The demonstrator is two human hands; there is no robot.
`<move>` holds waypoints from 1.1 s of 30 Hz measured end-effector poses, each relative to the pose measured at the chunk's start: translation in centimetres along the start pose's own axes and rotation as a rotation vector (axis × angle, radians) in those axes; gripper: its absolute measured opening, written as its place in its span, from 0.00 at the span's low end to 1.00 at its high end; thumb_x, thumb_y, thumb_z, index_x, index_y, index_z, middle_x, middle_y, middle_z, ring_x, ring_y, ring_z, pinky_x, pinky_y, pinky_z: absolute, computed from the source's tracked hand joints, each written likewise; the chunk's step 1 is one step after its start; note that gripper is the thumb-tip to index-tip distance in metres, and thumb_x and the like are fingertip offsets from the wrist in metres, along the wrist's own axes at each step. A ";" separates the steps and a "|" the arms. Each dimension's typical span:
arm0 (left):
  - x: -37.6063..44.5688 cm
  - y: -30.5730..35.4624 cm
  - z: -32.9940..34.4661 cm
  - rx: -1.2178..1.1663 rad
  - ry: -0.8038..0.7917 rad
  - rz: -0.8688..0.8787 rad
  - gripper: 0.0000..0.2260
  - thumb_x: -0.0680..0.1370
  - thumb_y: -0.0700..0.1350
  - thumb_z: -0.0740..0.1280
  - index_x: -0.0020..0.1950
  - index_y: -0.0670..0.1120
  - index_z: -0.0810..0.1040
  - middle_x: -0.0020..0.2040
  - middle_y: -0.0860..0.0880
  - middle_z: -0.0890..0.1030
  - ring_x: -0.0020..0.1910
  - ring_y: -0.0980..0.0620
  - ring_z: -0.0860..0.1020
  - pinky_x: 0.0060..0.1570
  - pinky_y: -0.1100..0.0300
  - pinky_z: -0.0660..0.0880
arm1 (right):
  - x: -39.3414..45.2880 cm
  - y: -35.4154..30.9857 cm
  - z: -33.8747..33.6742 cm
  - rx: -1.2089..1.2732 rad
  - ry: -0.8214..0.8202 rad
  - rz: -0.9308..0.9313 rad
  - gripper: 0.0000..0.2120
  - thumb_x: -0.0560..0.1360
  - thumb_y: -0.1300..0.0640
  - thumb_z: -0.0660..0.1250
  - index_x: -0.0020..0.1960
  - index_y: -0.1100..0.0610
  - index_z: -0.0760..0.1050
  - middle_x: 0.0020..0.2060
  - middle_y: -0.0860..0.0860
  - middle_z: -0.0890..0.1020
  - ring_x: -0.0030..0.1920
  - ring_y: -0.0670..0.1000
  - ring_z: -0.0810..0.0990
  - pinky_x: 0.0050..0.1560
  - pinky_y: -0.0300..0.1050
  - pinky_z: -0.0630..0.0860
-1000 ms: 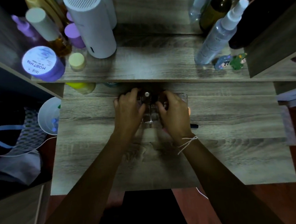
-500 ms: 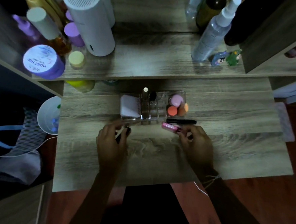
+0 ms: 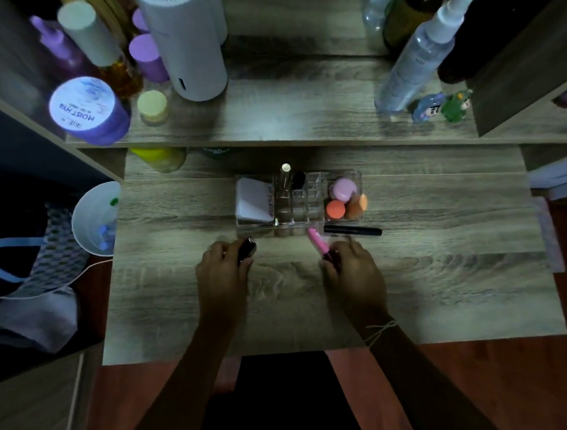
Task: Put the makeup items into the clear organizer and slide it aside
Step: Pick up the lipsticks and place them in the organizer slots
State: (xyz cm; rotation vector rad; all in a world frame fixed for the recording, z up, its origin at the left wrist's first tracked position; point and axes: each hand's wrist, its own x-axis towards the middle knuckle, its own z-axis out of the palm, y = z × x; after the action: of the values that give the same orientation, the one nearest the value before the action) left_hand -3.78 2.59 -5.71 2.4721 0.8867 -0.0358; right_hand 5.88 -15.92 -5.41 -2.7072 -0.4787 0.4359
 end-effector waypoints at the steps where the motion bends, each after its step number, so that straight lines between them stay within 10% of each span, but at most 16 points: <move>1: -0.1 0.1 -0.1 -0.004 0.003 0.003 0.15 0.75 0.45 0.68 0.61 0.44 0.75 0.51 0.40 0.77 0.50 0.40 0.74 0.49 0.48 0.69 | 0.0 -0.3 0.1 0.003 -0.020 -0.001 0.12 0.74 0.53 0.68 0.54 0.57 0.76 0.52 0.57 0.79 0.52 0.59 0.78 0.47 0.50 0.74; 13: -2.0 4.0 -1.5 -0.368 0.136 0.004 0.10 0.72 0.43 0.71 0.52 0.49 0.76 0.47 0.54 0.79 0.47 0.52 0.77 0.46 0.55 0.71 | -0.7 -1.2 -1.0 0.469 0.040 0.262 0.08 0.68 0.55 0.74 0.40 0.52 0.74 0.30 0.44 0.79 0.31 0.40 0.77 0.36 0.40 0.71; 26: 5.4 7.0 -2.5 -0.398 0.092 0.098 0.13 0.74 0.36 0.68 0.58 0.44 0.76 0.54 0.45 0.80 0.51 0.54 0.77 0.47 0.70 0.71 | 4.6 -5.8 -2.7 0.657 0.203 0.124 0.08 0.74 0.54 0.70 0.53 0.53 0.76 0.46 0.47 0.81 0.42 0.36 0.76 0.46 0.24 0.74; 33: 7.1 6.9 -1.7 -0.287 0.072 0.167 0.14 0.73 0.37 0.68 0.58 0.45 0.76 0.52 0.44 0.82 0.49 0.49 0.80 0.46 0.61 0.74 | 6.6 -6.3 -1.7 0.501 0.222 0.105 0.09 0.74 0.55 0.70 0.54 0.53 0.77 0.52 0.54 0.82 0.57 0.56 0.77 0.56 0.48 0.78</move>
State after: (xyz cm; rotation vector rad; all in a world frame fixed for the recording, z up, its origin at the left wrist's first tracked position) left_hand 5.70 2.98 -2.46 2.2784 0.6596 0.2240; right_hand 10.67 -8.36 -2.94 -2.2620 -0.1386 0.2362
